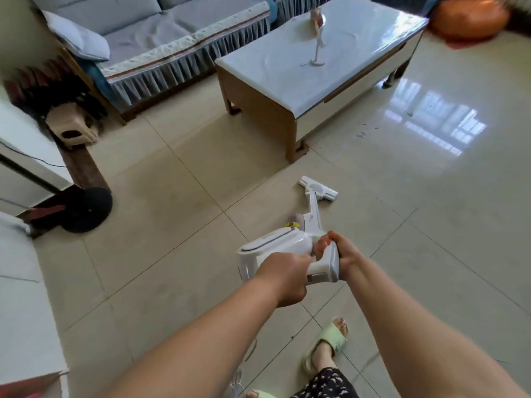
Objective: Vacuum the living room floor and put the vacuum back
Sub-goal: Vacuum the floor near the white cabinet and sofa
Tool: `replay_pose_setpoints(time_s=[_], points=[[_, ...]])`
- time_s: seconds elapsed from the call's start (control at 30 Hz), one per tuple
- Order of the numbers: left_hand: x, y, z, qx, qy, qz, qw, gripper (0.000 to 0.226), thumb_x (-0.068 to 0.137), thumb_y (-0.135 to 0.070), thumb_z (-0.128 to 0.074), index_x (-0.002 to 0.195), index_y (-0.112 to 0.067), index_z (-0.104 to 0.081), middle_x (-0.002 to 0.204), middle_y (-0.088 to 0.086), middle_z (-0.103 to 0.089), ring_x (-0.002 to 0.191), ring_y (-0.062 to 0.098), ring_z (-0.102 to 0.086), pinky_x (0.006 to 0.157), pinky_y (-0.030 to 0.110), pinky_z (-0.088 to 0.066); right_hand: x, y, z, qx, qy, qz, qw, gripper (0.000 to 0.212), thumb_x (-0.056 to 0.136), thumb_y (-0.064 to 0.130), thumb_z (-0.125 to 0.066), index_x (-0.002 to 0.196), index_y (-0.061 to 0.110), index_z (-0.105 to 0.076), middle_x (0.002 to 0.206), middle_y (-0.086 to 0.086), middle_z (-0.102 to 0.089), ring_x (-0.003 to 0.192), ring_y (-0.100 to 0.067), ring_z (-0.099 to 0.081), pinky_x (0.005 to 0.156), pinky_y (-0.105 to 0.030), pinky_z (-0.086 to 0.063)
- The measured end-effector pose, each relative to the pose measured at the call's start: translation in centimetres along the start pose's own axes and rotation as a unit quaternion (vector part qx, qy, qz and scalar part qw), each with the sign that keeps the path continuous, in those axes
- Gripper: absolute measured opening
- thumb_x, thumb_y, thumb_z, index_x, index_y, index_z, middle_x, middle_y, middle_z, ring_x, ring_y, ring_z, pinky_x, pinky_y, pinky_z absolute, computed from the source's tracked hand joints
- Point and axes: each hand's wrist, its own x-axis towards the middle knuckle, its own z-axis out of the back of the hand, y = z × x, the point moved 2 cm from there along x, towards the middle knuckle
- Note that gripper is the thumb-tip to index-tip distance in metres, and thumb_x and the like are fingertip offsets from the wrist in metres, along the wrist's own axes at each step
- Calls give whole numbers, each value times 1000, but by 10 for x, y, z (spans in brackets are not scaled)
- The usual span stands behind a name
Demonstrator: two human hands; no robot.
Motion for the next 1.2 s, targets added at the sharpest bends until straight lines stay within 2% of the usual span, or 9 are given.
replay_pose_setpoints(time_s=[0.07, 0.27, 0.6, 0.9, 1.2], points=[[30, -8, 9, -1, 0, 0, 1000, 23, 85, -16, -52, 108, -19, -54, 99, 6, -66, 87, 27, -61, 67, 31, -40, 1, 32, -5, -4, -1, -6, 1000, 47, 88, 23, -50, 46, 3, -53, 47, 2, -46, 36, -8, -47, 39, -22, -48], [109, -29, 41, 15, 7, -2, 1000, 20, 86, -15, -51, 105, -20, -53, 100, 5, -65, 89, 27, -61, 67, 29, -38, 6, 117, -21, 1, 7, -19, 1000, 31, 79, 16, -53, 49, 9, -47, 47, 2, -45, 37, -9, -46, 39, -24, -49], [219, -47, 73, 16, 6, 28, 999, 25, 84, -16, -52, 109, -17, -54, 103, 7, -65, 91, 30, -60, 67, 30, -35, 20, 231, -48, 4, 15, -5, 1000, 21, 77, 10, -52, 58, 13, -44, 48, 3, -45, 38, -9, -46, 47, -15, -44], [309, -40, 97, 22, 11, 1, 1000, 29, 83, -15, -55, 112, -17, -54, 105, 8, -65, 94, 30, -60, 68, 29, -35, 33, 311, -73, 26, 17, 7, 999, 16, 76, 12, -56, 62, 12, -48, 52, 4, -47, 40, -7, -47, 45, -17, -46], [406, -9, 129, 20, 16, -35, 999, 25, 84, -16, -55, 109, -19, -55, 107, 6, -65, 96, 29, -61, 72, 30, -41, 64, 392, -116, 59, 16, 22, 998, 22, 74, 13, -57, 53, 8, -51, 50, 5, -47, 40, -6, -47, 45, -16, -46]])
